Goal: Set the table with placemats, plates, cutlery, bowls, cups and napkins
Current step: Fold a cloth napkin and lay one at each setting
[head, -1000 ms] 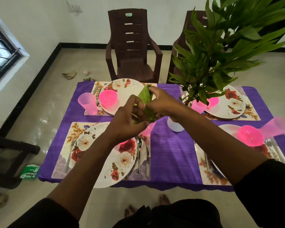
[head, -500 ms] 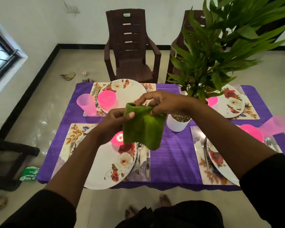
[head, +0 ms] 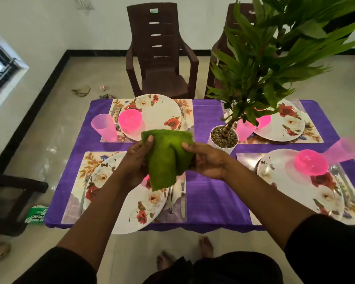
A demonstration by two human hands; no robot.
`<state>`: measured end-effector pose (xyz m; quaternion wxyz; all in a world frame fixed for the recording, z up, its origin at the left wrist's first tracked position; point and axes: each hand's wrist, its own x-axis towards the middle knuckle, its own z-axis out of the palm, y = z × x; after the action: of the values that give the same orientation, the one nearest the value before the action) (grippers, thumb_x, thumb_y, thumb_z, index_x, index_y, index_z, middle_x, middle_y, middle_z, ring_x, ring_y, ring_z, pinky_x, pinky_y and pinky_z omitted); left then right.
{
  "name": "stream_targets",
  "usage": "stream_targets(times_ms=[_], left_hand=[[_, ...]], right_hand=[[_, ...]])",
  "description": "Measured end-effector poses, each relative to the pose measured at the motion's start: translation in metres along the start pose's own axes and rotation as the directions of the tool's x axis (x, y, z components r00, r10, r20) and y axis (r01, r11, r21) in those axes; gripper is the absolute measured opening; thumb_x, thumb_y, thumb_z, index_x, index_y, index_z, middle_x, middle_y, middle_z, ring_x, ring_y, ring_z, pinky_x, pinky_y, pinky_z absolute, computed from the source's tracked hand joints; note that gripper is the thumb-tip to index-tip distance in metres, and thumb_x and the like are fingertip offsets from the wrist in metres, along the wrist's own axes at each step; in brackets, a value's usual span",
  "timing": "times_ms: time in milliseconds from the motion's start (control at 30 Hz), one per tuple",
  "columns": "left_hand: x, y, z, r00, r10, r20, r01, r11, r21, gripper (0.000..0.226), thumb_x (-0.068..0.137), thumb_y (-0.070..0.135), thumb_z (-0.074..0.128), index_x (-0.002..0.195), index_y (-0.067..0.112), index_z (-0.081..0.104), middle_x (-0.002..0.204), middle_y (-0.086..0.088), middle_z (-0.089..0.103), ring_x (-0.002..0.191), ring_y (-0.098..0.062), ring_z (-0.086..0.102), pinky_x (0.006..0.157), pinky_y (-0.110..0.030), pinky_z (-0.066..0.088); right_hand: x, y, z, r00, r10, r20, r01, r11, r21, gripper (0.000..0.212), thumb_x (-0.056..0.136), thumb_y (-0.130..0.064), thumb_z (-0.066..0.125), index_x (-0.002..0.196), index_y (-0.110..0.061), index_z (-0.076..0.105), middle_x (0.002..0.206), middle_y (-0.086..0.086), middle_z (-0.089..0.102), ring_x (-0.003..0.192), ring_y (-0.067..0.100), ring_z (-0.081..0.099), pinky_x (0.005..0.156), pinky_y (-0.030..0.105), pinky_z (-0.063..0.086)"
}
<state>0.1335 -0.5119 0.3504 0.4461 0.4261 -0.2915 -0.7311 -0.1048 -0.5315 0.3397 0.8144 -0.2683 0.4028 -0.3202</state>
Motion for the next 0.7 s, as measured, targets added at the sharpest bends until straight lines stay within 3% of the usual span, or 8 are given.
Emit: stream_targets(times_ms=[67, 200, 367, 533, 600, 700], left_hand=[[0.001, -0.005, -0.002, 0.999, -0.046, 0.008, 0.046, 0.999, 0.001, 0.045, 0.106, 0.040, 0.052, 0.140, 0.013, 0.059, 0.137, -0.016, 0.066, 0.125, -0.037, 0.065, 0.092, -0.052, 0.060], [0.002, -0.023, -0.005, 0.983, -0.179, -0.034, 0.182, 0.978, 0.097, 0.042, 0.100, 0.036, 0.064, 0.135, 0.014, 0.062, 0.128, -0.015, 0.071, 0.114, -0.036, 0.071, 0.081, -0.049, 0.062], [0.006, -0.065, -0.001, 0.958, -0.190, -0.217, 0.272, 0.841, 0.468, 0.056, 0.086, 0.010, 0.082, 0.137, 0.016, 0.058, 0.116, -0.010, 0.074, 0.098, -0.032, 0.075, 0.068, -0.043, 0.064], [0.000, -0.118, 0.013, 0.983, 0.047, -0.177, 0.091, 0.713, 0.696, 0.085, 0.075, 0.013, 0.082, 0.146, 0.029, 0.039, 0.114, 0.000, 0.065, 0.104, -0.018, 0.067, 0.071, -0.031, 0.060], [-0.001, -0.135, 0.020, 0.990, 0.090, -0.111, 0.028, 0.641, 0.767, 0.085, 0.069, 0.014, 0.076, 0.145, 0.030, 0.042, 0.124, 0.000, 0.063, 0.111, -0.019, 0.064, 0.082, -0.039, 0.060], [-0.001, -0.156, 0.025, 0.994, 0.089, -0.058, 0.004, 0.515, 0.857, 0.077, 0.072, 0.004, 0.073, 0.142, 0.028, 0.054, 0.137, 0.000, 0.057, 0.123, -0.023, 0.060, 0.092, -0.044, 0.057]], right_hand=[[0.001, 0.004, -0.002, 1.000, 0.003, 0.006, -0.003, 0.998, -0.057, 0.046, 0.087, -0.013, 0.075, 0.132, -0.007, 0.066, 0.130, 0.016, 0.069, 0.119, 0.031, 0.066, 0.099, 0.045, 0.056], [0.001, 0.016, -0.011, 0.982, -0.002, -0.187, -0.055, 0.952, -0.302, 0.045, 0.092, -0.011, 0.074, 0.134, -0.019, 0.061, 0.123, 0.010, 0.073, 0.110, 0.030, 0.070, 0.085, 0.044, 0.060], [-0.011, 0.049, -0.037, 0.929, -0.056, -0.366, -0.094, 0.920, -0.381, 0.047, 0.092, 0.005, 0.067, 0.131, -0.019, 0.056, 0.126, 0.007, 0.070, 0.114, 0.030, 0.068, 0.096, 0.054, 0.056], [-0.029, 0.085, -0.067, 0.884, -0.103, -0.456, -0.149, 0.862, -0.484, 0.060, 0.087, 0.012, 0.064, 0.135, -0.021, 0.045, 0.124, 0.019, 0.066, 0.107, 0.033, 0.066, 0.086, 0.048, 0.058], [-0.036, 0.097, -0.076, 0.862, -0.178, -0.474, -0.136, 0.821, -0.554, 0.074, 0.085, 0.015, 0.062, 0.143, -0.023, 0.037, 0.120, 0.025, 0.065, 0.097, 0.034, 0.067, 0.077, 0.046, 0.057], [-0.047, 0.115, -0.089, 0.832, -0.311, -0.459, -0.097, 0.733, -0.673, 0.087, 0.084, 0.012, 0.061, 0.150, -0.032, 0.028, 0.115, 0.024, 0.065, 0.090, 0.041, 0.068, 0.077, 0.057, 0.059]])
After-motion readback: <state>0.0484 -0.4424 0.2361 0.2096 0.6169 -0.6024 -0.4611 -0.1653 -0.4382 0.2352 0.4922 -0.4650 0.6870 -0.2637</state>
